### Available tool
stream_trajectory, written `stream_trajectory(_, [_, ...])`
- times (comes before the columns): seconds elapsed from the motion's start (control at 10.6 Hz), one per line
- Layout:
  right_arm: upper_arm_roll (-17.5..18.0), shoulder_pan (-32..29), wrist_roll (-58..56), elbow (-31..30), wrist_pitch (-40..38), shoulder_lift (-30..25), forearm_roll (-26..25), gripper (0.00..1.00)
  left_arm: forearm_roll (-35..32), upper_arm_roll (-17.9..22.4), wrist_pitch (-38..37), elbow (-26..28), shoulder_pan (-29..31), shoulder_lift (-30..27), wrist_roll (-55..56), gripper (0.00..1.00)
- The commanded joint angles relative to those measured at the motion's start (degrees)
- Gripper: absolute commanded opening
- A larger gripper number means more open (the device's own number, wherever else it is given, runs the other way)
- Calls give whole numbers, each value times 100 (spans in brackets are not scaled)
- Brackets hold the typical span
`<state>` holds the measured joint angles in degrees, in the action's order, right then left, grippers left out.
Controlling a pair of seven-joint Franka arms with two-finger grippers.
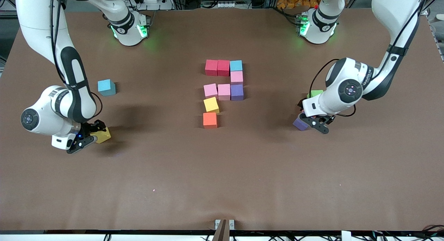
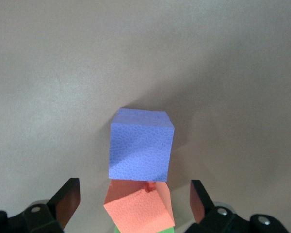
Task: Form number 2 with 11 blocks
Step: 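Grasp the purple cube with the left gripper while the right carries yellow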
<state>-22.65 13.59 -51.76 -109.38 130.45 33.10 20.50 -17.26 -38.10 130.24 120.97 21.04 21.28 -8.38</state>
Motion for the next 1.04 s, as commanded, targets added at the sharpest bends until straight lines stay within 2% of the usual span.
stream_trajectory(0.0, [50,291,-220,74,-28,-101,139,27,-399,-40,466,155,58,139,-85,100])
stream_trajectory(0.19, [50,835,-177,433,-89,-102,121,27,-612,-40,703,172,102,323,-85,100])
stream_trajectory(0.38, [50,1433,-89,1047,-396,-14,121,27,-621,-40,854,199,85,438,-85,100])
stream_trajectory(0.57, [59,2005,-106,1645,-493,301,147,27,-760,-40,863,208,93,535,-76,100])
stream_trajectory(0.76, [304,2445,-80,2024,-485,513,165,28,-963,-22,950,252,111,666,2,100])
stream_trajectory(0.85, [497,2664,-71,2148,-485,575,130,28,-990,-13,986,304,111,676,20,92])
stream_trajectory(0.95, [542,2936,-71,2253,-485,636,121,29,-990,-13,986,305,128,676,21,77])
